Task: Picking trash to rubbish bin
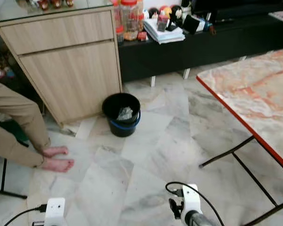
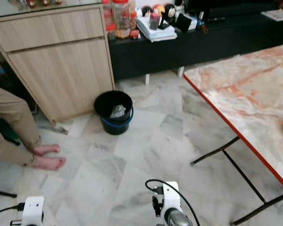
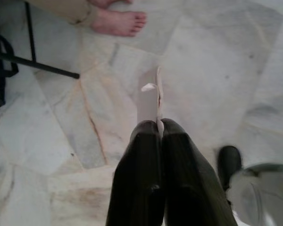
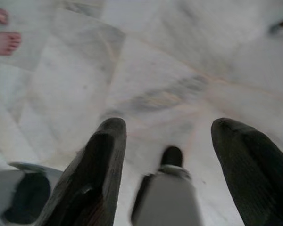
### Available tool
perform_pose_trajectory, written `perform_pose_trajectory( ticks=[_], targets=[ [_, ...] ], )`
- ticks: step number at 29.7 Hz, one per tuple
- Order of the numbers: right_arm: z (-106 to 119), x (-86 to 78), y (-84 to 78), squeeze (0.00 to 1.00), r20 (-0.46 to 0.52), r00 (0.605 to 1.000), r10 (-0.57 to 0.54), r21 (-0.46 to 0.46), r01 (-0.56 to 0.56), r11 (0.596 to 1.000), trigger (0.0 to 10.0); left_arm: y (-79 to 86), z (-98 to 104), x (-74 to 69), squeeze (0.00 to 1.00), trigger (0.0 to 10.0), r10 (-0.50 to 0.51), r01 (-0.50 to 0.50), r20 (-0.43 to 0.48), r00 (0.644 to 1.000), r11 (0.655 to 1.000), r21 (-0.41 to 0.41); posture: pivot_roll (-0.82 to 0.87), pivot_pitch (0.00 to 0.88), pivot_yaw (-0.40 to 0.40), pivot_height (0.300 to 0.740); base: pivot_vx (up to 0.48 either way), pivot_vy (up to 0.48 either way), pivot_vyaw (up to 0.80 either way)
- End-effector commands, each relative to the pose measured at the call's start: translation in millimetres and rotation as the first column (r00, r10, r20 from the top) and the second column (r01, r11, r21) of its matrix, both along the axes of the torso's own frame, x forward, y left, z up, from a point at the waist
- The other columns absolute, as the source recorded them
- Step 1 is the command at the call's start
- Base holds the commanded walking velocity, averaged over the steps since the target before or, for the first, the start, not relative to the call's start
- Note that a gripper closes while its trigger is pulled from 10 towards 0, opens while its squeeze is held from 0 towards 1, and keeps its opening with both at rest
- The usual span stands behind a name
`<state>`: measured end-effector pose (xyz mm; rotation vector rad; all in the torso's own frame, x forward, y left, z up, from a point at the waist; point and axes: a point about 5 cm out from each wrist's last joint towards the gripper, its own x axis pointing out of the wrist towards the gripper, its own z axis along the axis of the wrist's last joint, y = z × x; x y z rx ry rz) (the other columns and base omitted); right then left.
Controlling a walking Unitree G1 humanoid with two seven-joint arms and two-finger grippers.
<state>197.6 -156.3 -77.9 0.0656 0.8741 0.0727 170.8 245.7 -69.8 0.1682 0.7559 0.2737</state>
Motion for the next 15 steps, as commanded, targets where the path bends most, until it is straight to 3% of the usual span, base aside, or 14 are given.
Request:
perform_pose_trajectory(
  ticks=[1,12,15],
  targets=[
    [-3.0,-5.2,0.9,0.00,-0.024,1.000,-0.004,0.002,0.004,1.000,10.0,7.4,-0.3,-4.7,0.00,10.0,0.022,-0.022,-0.014,1.000,1.000,0.014,0.12,0.180,-0.003,0.740,0.304,0.000,-0.55],
    [-2.3,-3.9,1.7,0.00,-0.016,1.000,-0.004,0.007,0.004,1.000,10.0,6.3,-0.5,-3.8,0.00,10.0,0.027,-0.027,-0.013,1.000,1.000,0.011,0.12,0.202,-0.003,0.740,0.304,0.000,0.00],
    [-1.6,-2.9,4.5,0.00,-0.009,0.999,0.040,-0.005,-0.040,0.999,10.0,6.3,-0.7,-4.2,0.00,10.0,0.032,-0.032,-0.014,0.999,0.999,0.010,0.13,0.203,-0.003,0.740,0.305,0.000,0.00]
  ],
)
